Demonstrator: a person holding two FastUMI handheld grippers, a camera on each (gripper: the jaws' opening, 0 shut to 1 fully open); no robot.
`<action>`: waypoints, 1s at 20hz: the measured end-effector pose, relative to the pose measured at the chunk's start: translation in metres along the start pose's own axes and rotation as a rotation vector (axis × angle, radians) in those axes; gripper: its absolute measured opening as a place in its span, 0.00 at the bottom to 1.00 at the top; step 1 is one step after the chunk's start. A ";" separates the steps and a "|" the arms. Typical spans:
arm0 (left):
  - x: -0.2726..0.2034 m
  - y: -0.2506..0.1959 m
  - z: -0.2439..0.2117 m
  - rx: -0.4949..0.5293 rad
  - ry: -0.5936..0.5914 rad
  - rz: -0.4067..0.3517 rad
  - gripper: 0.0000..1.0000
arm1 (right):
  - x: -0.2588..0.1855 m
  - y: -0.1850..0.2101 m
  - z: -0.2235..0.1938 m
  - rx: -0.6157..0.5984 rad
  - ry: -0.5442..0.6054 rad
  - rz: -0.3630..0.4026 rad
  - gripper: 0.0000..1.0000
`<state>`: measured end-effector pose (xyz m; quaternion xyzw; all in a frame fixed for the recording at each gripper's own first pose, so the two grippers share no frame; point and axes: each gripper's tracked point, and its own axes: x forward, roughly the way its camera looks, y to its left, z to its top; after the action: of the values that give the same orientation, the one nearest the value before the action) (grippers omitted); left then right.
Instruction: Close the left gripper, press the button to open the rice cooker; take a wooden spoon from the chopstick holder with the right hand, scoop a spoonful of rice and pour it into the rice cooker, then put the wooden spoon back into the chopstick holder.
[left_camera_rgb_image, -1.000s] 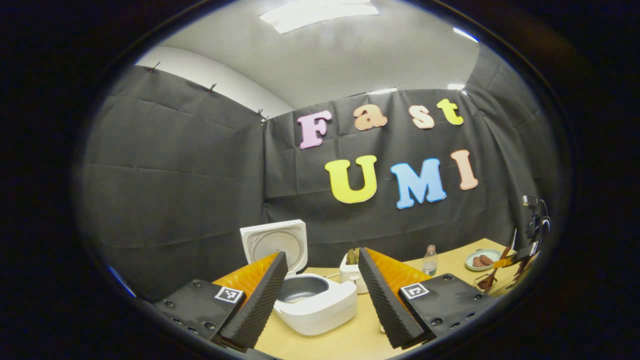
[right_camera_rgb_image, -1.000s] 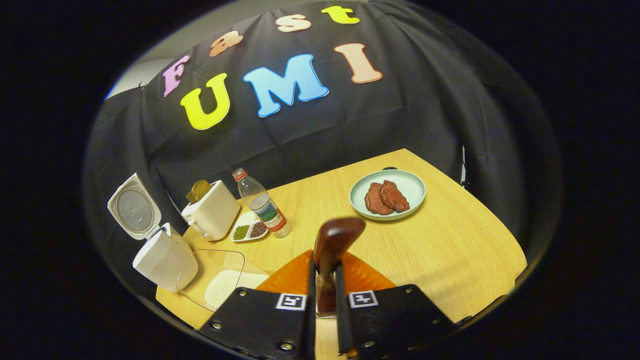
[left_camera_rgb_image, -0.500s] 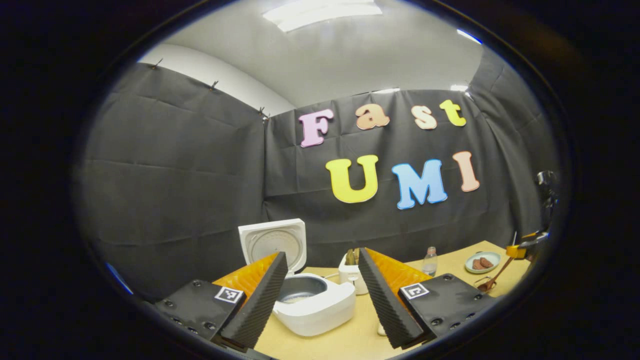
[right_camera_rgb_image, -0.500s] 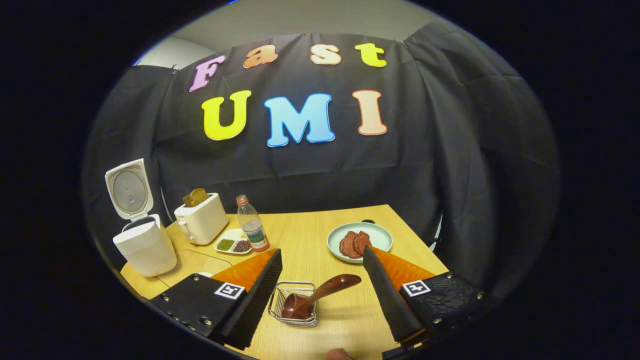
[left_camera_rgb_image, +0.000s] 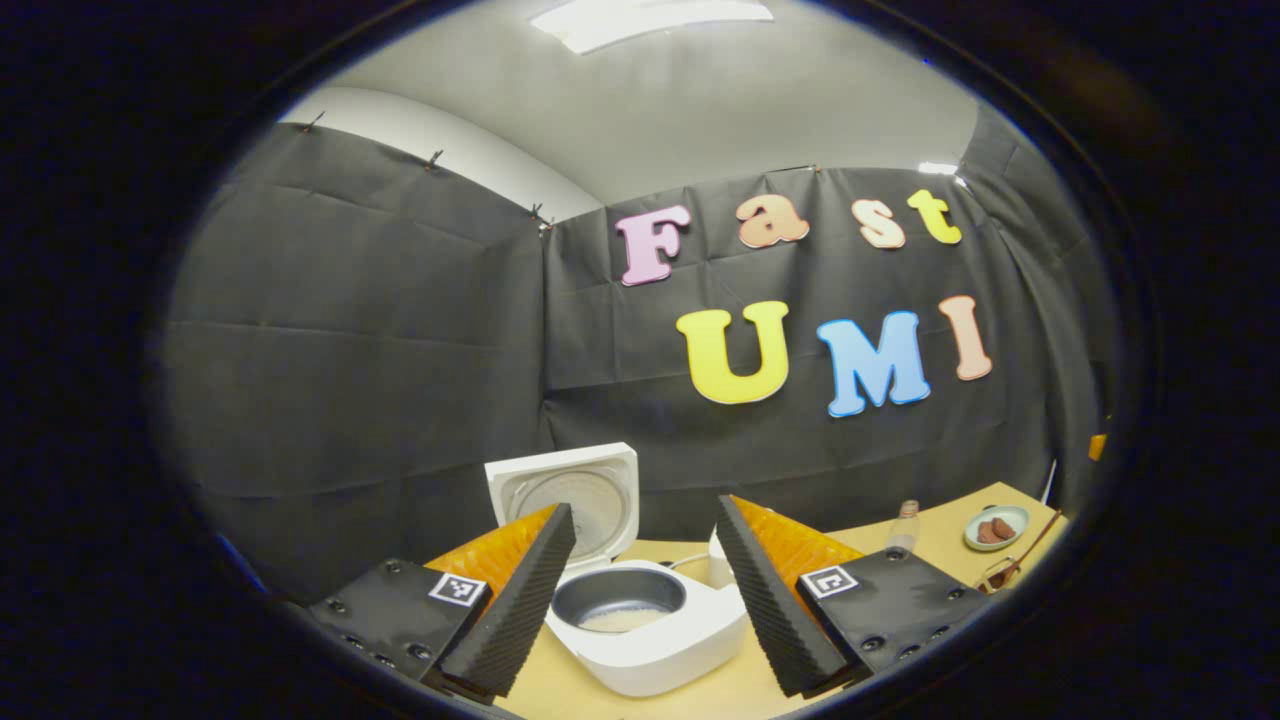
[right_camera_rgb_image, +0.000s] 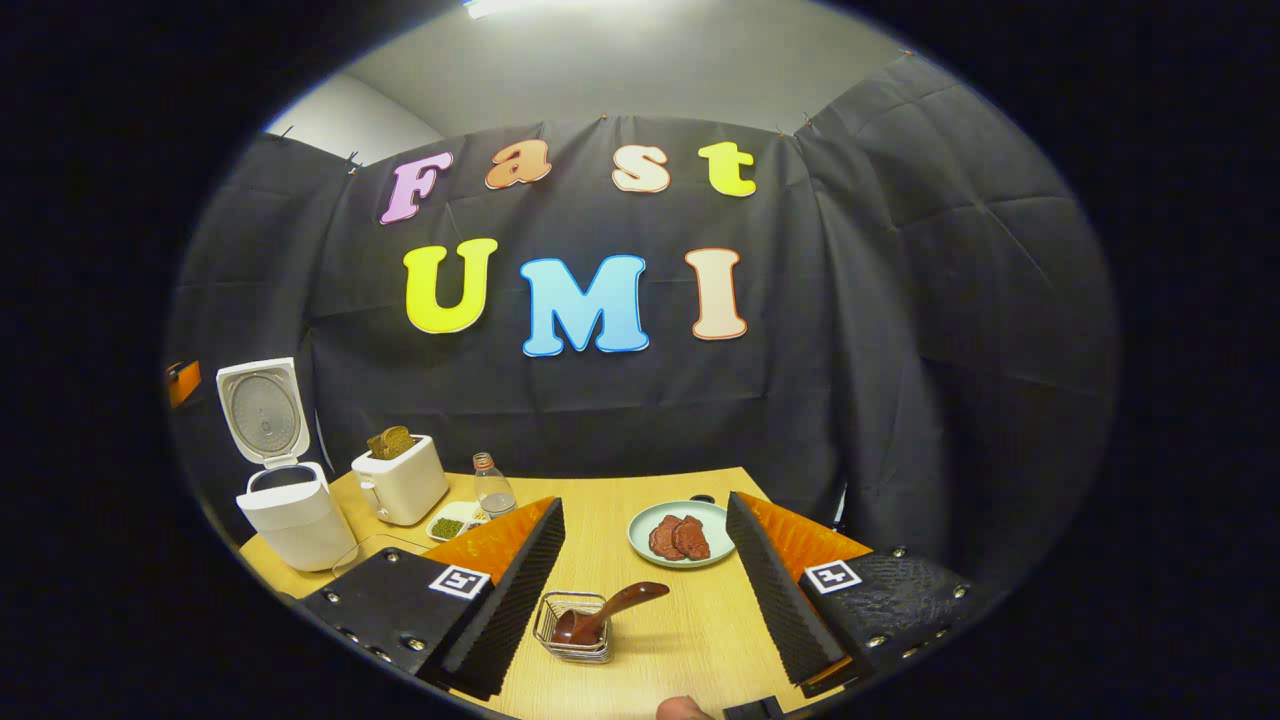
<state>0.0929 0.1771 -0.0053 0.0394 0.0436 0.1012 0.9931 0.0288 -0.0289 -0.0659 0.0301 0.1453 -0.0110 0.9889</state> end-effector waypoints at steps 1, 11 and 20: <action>0.014 0.008 0.006 0.000 -0.010 0.021 0.96 | -0.004 0.001 0.004 0.004 -0.011 -0.005 0.99; 0.149 0.069 0.044 -0.029 -0.060 0.137 0.96 | -0.040 0.010 0.028 -0.069 -0.089 -0.082 0.99; 0.275 0.095 0.003 -0.112 0.065 0.171 0.96 | -0.059 0.002 0.015 -0.057 -0.077 -0.189 0.98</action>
<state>0.3428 0.3256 -0.0158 -0.0159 0.0667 0.1893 0.9795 -0.0234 -0.0275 -0.0339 -0.0121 0.1096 -0.1012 0.9887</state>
